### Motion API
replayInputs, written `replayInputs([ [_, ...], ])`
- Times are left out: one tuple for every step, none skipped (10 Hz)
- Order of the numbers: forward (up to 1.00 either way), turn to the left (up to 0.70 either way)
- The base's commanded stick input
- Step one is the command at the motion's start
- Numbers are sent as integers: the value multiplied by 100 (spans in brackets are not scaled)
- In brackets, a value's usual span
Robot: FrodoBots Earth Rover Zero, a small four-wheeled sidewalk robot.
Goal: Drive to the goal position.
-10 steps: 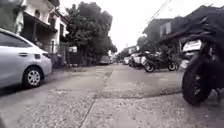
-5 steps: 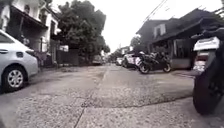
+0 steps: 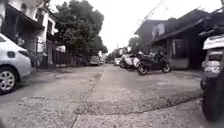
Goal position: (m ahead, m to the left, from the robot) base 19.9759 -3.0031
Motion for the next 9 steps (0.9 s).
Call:
replayInputs([
  [30, 0],
  [30, 0],
  [30, 0],
  [30, 0],
  [30, 0],
  [30, 0],
  [30, 0],
  [30, 0],
  [30, 0],
])
